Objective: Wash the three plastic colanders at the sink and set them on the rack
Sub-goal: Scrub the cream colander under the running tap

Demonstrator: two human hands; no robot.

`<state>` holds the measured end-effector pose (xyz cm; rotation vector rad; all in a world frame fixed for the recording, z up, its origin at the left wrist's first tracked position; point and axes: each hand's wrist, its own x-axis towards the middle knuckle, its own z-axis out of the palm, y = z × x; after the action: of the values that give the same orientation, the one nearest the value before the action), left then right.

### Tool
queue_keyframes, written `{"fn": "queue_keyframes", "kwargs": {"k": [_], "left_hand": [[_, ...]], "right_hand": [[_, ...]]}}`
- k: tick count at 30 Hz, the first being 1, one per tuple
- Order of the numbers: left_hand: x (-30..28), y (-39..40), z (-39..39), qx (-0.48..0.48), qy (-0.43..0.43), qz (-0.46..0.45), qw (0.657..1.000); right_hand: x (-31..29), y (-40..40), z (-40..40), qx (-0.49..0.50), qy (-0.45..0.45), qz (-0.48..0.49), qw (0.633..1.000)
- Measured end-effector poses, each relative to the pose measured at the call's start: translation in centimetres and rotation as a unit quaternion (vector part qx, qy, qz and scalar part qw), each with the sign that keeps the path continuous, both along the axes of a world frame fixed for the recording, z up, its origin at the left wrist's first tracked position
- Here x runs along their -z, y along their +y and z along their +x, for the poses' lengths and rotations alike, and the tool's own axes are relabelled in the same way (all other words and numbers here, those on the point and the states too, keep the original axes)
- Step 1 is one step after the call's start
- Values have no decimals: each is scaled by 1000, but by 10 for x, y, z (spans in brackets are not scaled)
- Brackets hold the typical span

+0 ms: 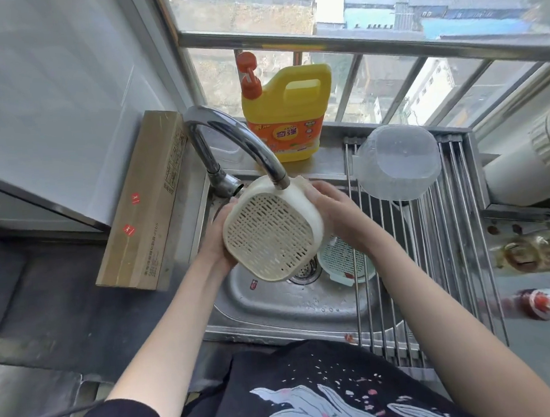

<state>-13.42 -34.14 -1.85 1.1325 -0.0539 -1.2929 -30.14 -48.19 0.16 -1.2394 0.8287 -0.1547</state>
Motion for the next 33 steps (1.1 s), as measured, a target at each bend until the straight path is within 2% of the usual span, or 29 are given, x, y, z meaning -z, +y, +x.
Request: {"fn": "queue_keyframes", "kwargs": {"k": [4,9,11,14,16,19,21,23,27,29,33], "left_hand": [[-4,0,-7,-1,-19,-40,999],[10,7,3,-90,36,-22,995],[12,6,1,-78,52,-20,995],[10,7,-5,-37,78,15,996],[13,10,-6,-36,104,48,993],[16,18,-2,-59,129,21,990],[14,22,0,-63,170,-17,983],[6,21,-2,-36,175,-50,983],[-2,6,-11,-28,198,-90,976],[-8,-8,-17,-14,190,-91,977],[-21,-35,-26,-1,150,-24,988]], "right_hand": [[8,17,-9,3,-115,127,985],[8,18,-16,-32,-142,117,982],[10,19,-14,-8,-133,109,985],[13,19,-4,83,-46,103,990],[14,19,4,134,6,120,984],[19,17,10,183,20,176,967],[24,20,14,227,8,240,944],[25,24,17,284,-7,315,906],[22,31,21,386,-49,470,793],[20,33,22,436,-41,500,748],[20,35,13,514,-23,508,691]]}}
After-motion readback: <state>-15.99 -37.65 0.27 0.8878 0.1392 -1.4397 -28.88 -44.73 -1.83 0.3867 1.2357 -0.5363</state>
